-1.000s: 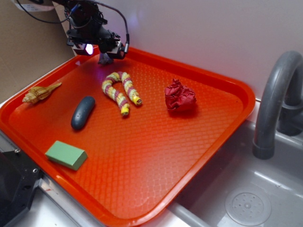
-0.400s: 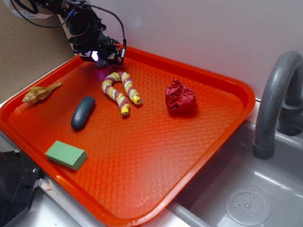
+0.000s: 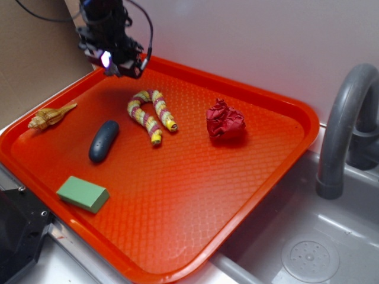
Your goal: Grab the rock.
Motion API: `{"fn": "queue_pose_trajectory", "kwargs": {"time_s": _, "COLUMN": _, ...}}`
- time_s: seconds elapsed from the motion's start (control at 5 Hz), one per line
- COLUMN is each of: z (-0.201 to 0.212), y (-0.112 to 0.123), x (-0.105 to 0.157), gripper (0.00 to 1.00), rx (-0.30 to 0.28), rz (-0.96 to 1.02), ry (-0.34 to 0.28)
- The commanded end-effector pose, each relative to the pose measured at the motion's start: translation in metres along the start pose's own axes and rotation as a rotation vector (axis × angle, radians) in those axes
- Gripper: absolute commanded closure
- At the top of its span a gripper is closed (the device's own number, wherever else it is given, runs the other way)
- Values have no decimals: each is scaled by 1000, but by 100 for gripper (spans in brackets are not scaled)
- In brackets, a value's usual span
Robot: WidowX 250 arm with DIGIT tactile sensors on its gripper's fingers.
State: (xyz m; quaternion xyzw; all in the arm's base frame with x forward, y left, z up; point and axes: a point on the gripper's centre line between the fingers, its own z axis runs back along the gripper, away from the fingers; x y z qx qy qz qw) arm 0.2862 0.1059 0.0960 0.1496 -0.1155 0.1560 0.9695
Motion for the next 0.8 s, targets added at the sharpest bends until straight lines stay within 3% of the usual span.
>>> {"fn": "queue_pose_trajectory", "kwargs": {"time_s": 0.0, "z": 94, "y": -12, "x": -10, "gripper": 100, "rx": -91, "rz": -143, "ry": -6}}
{"fn": "queue_pose_trajectory", "kwargs": {"time_s": 0.2, "z": 129, "y": -21, "x": -15, "gripper": 100, "rx": -129, "rz": -206, "ry": 17}}
{"fn": "queue_pose_trajectory", "kwargs": {"time_s": 0.4, "z": 152, "y": -23, "x": -14, "gripper": 100, "rx": -152, "rz": -208, "ry": -2}}
{"fn": "queue_pose_trajectory", "kwargs": {"time_s": 0.6, "z": 174, "y": -23, "x": -17, "gripper": 100, "rx": -118, "rz": -254, "ry": -6}}
